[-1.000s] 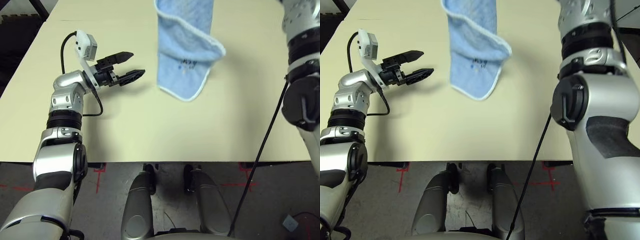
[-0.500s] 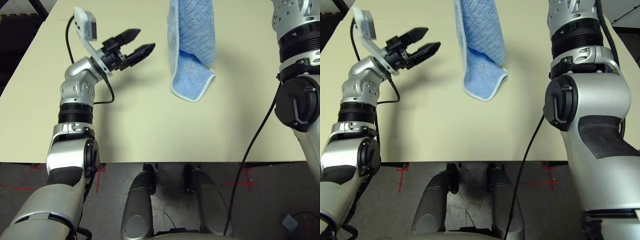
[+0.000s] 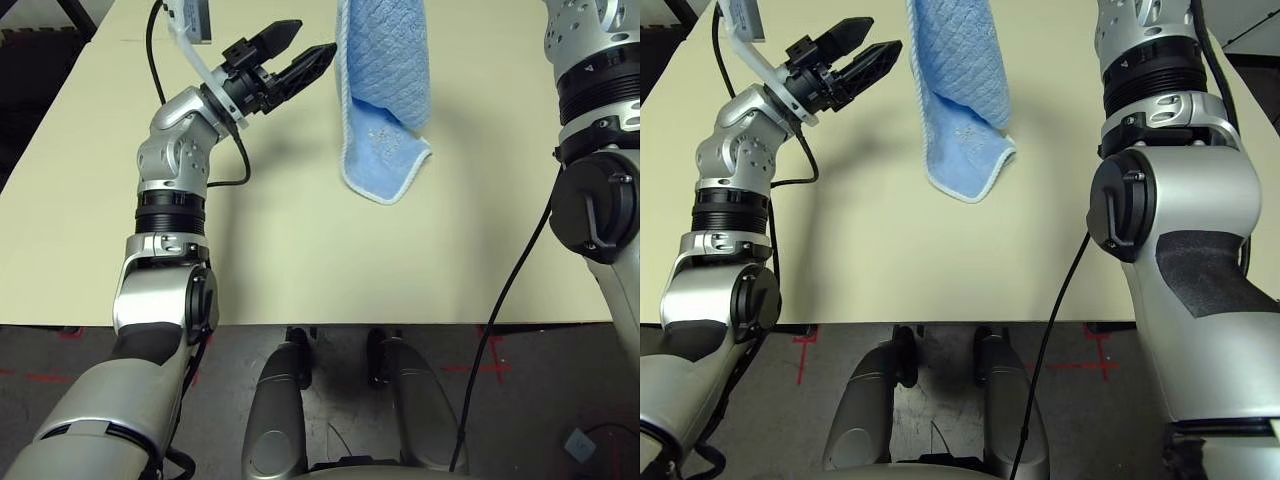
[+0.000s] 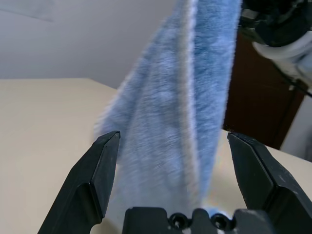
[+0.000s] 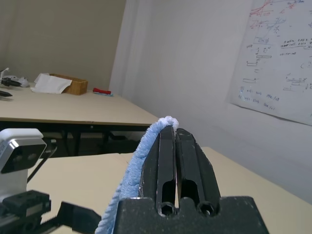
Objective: Fold the towel and set it aside.
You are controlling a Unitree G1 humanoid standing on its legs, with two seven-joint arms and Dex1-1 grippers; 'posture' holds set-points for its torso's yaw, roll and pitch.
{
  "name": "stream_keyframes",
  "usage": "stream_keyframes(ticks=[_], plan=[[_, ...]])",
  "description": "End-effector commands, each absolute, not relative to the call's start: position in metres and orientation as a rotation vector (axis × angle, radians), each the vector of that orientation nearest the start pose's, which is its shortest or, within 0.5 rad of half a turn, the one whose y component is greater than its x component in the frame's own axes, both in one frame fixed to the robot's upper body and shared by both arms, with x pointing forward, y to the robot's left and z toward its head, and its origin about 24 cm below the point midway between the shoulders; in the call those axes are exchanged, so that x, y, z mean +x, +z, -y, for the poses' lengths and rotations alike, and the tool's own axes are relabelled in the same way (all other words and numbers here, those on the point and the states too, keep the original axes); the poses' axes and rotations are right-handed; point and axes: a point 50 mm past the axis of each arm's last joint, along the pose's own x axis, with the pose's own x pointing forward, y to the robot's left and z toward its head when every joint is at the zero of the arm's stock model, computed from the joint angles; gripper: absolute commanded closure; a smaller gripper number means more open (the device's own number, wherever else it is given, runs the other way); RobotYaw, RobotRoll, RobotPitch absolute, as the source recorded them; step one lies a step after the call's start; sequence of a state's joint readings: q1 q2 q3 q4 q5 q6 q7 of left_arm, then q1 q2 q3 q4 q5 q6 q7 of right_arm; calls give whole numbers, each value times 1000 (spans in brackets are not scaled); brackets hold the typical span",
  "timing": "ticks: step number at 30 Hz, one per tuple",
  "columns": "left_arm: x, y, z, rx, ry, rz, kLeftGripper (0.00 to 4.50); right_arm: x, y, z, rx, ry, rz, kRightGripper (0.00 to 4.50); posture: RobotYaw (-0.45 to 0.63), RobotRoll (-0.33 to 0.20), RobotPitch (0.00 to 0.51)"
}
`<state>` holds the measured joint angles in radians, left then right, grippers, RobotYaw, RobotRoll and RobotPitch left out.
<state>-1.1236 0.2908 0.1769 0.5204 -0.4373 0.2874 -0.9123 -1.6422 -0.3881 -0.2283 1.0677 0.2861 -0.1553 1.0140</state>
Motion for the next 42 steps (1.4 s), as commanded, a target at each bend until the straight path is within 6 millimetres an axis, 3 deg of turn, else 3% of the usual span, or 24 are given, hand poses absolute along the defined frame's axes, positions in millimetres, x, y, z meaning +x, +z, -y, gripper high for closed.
stream_keyframes(ticks=[1, 8, 15, 24, 33, 42], plan=[[374, 286, -116, -84, -1001, 388, 0, 364, 417, 132, -207, 946, 823, 4476, -16, 0, 308], [382, 266, -101, 11, -951, 263, 0, 364, 417, 132, -205, 935, 826, 4476, -19, 0, 307], [404, 229, -138, 230, -709, 108, 0, 361, 426, 145, -212, 875, 855, 4476, -36, 0, 307], [400, 208, -174, 297, -710, 26, 0, 360, 432, 157, -239, 812, 862, 4476, -36, 0, 305], [396, 199, -203, 367, -681, -30, 0, 360, 433, 156, -246, 802, 862, 4476, -34, 0, 303], [386, 201, -210, 336, -782, -74, 0, 361, 433, 156, -249, 793, 861, 4476, -20, 0, 300]])
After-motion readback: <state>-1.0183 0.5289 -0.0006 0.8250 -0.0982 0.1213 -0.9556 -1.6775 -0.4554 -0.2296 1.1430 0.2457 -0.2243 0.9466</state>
